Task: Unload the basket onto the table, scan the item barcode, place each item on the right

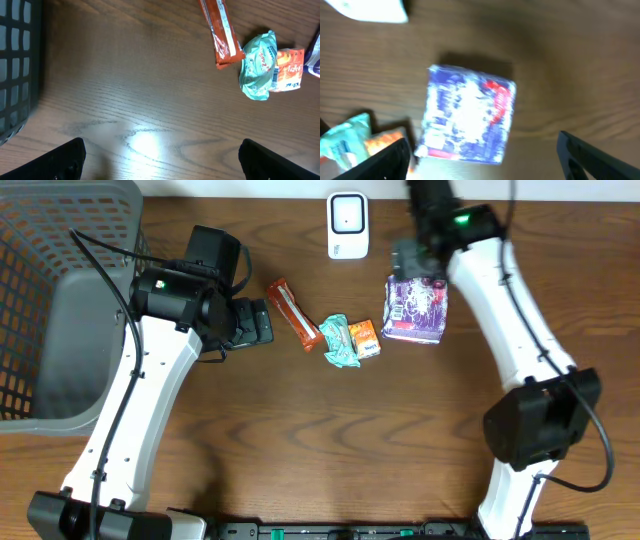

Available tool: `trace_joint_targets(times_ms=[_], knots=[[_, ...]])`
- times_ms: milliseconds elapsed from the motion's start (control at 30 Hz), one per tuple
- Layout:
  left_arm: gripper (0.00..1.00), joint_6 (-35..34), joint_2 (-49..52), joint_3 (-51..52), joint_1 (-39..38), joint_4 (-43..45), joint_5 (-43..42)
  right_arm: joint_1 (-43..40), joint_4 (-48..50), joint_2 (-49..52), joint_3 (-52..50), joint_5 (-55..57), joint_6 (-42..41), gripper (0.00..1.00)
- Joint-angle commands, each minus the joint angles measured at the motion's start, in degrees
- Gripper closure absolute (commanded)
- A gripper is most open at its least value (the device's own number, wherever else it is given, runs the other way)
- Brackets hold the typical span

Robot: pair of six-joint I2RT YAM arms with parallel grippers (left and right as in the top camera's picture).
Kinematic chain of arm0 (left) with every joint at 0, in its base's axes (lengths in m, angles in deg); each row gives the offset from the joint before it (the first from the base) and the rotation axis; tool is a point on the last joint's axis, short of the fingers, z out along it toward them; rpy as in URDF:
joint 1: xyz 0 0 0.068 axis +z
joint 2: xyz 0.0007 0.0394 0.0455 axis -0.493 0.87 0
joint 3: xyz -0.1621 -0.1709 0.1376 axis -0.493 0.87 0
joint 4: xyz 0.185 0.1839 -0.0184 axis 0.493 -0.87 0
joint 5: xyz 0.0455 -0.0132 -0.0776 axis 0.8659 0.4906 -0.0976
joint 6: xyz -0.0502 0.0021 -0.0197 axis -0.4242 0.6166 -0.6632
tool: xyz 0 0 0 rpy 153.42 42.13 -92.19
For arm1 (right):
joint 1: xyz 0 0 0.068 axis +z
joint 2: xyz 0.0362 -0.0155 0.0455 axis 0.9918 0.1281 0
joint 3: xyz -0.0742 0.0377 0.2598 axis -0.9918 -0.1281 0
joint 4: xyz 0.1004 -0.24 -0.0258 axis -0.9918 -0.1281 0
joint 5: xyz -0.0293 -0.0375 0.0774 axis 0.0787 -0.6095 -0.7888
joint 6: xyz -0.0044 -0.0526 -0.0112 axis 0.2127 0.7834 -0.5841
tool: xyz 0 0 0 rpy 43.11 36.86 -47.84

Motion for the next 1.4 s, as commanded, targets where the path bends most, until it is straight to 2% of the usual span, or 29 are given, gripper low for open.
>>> trace_joint_targets(times_ms=[0, 167, 400, 633, 900, 967, 1000, 1133, 1167, 1267, 1367], knots=[[0.02, 0.55, 0.35, 0.31, -0.02, -0.17, 0.55, -8.9, -1.01, 0.42, -1.9, -20.22, 6.64, 0.09], [0.02, 0.55, 0.35, 0.31, -0.02, -0.17, 0.55, -18.82, 1.92, 1.75, -9.38, -41.46, 10.34, 0.1], [0.02, 0.55, 0.35, 0.31, -0.02, -0.17, 0.55, -24.24, 19.45, 2.29, -26.05, -58.82, 12.07, 0.12], [0.02, 0.52, 0.35, 0.31, -0.02, -0.17, 0.55, -23.06, 39.15, 2.29, -39.5, -59.54, 3.96, 0.19], [0.02, 0.55, 0.35, 0.31, -0.02, -0.2, 0.55, -21.94, 40.41, 2.29, -41.38, -52.24, 2.12, 0.29], [0.02, 0.55, 0.35, 0.33, -0.02, -0.17, 0.55, -21.81, 40.39, 2.29, -41.38, -52.28, 2.1, 0.36], [0.02, 0.55, 0.35, 0.31, -0.02, -0.17, 0.55, -21.81, 40.39, 2.25, -41.35, -52.3, 2.1, 0.43], [0.02, 0.55, 0.35, 0.31, -0.02, -0.17, 0.55, -21.94, 39.34, 1.16, -40.19, -52.26, 0.59, 0.94], [0.02, 0.55, 0.35, 0.31, -0.02, -0.17, 0.55, -21.94, 38.69, 0.68, -39.6, -52.26, -0.02, 0.99], [0.02, 0.55, 0.35, 0.31, -0.02, -0.17, 0.55, -21.57, 36.06, -1.81, -37.68, -49.27, -1.11, 0.99], [0.02, 0.55, 0.35, 0.31, -0.02, -0.17, 0.55, -20.04, 31.32, -5.79, -35.58, -36.37, -2.38, 0.99]])
